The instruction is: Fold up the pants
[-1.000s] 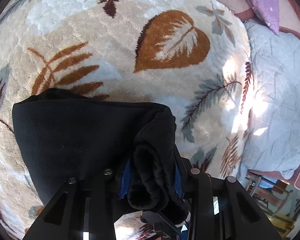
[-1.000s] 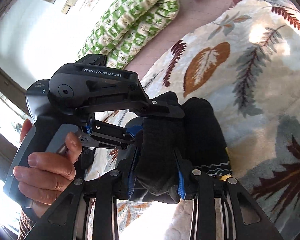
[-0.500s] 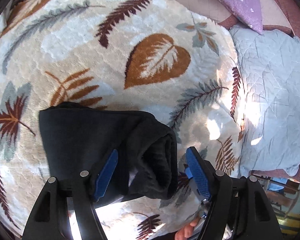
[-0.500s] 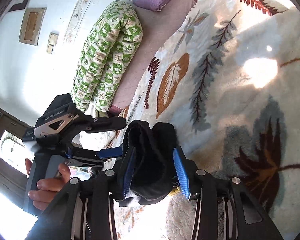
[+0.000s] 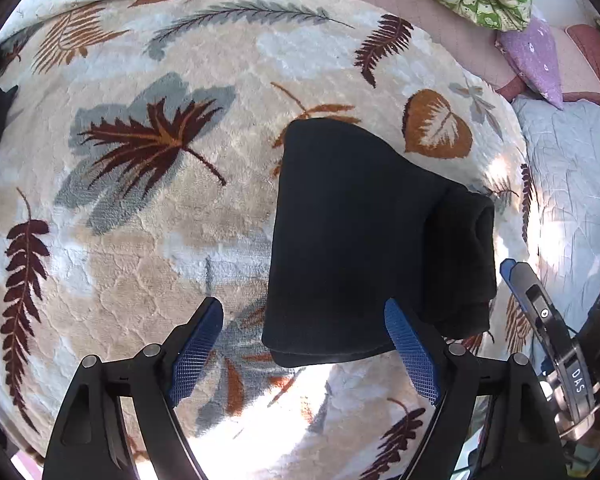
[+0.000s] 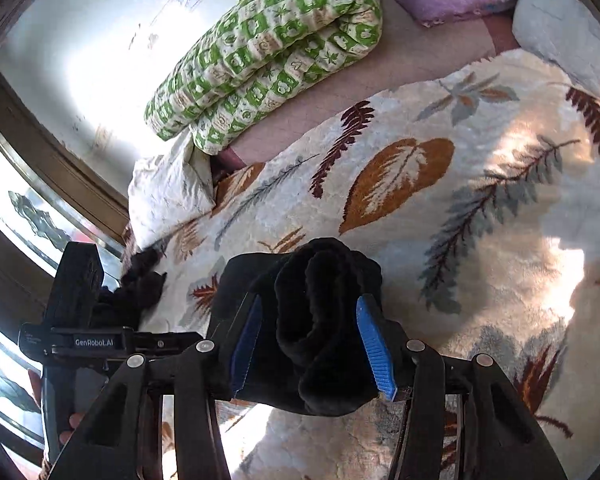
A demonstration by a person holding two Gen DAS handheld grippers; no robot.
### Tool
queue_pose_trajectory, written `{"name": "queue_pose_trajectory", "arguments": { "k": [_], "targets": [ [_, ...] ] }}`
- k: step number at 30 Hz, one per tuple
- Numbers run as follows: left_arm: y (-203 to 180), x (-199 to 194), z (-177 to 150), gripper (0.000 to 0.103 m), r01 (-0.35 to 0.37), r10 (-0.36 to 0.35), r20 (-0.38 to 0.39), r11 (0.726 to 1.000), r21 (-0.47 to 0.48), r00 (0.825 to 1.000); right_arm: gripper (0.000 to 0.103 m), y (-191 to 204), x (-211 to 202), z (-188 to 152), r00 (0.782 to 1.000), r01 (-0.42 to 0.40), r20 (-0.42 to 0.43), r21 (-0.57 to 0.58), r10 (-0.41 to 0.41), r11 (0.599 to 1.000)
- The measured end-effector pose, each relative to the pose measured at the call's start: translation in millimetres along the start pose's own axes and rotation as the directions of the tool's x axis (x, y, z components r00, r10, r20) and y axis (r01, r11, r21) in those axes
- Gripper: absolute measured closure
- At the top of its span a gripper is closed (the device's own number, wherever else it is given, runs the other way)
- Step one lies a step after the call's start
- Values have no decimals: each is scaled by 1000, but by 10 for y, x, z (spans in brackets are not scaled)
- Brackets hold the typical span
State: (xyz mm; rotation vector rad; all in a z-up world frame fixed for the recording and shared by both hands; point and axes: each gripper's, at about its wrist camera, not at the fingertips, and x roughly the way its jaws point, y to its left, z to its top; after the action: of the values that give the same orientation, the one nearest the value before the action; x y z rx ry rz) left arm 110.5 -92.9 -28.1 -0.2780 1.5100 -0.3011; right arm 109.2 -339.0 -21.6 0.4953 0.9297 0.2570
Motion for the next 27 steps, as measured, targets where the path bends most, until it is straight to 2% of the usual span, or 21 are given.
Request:
{"name": "queue_pose_trajectory", "arguments": {
  "k": [6, 10, 12, 17, 20, 23, 25, 27],
  "targets": [
    [44, 126, -90, 20, 65, -65, -5, 997, -35, 998, 44, 113, 169, 79, 996, 68, -62, -49, -71, 997],
    [-29, 85, -238, 18, 60, -55, 65, 996, -70, 996, 44, 107, 269, 179, 994, 63, -88, -35, -66, 997],
    [-47, 80, -311, 16, 68, -58, 87, 991, -117, 995, 44, 94, 334, 242, 993, 60, -99, -23, -62, 998],
    [67, 181, -384, 16, 121, -89, 122, 950, -289, 989, 40, 87, 528, 381, 985, 54, -165, -19, -56, 998],
    [88, 371, -392, 18, 127, -116, 51, 929, -349, 992, 41, 15, 623, 430, 974, 81, -210, -23, -84, 996],
    [111, 414, -545, 23, 177, -176, 39, 894, -411, 984, 40, -87, 630, 434, 968, 106, -225, -36, -111, 994],
    [80, 373, -605, 22, 188, -173, 74, 888, -419, 982, 40, -159, 583, 438, 972, 96, -214, -23, -98, 995],
    [4, 349, -569, 21, 177, -146, 107, 902, -394, 984, 40, -233, 566, 435, 972, 89, -218, -6, -89, 996]
  ]
}}
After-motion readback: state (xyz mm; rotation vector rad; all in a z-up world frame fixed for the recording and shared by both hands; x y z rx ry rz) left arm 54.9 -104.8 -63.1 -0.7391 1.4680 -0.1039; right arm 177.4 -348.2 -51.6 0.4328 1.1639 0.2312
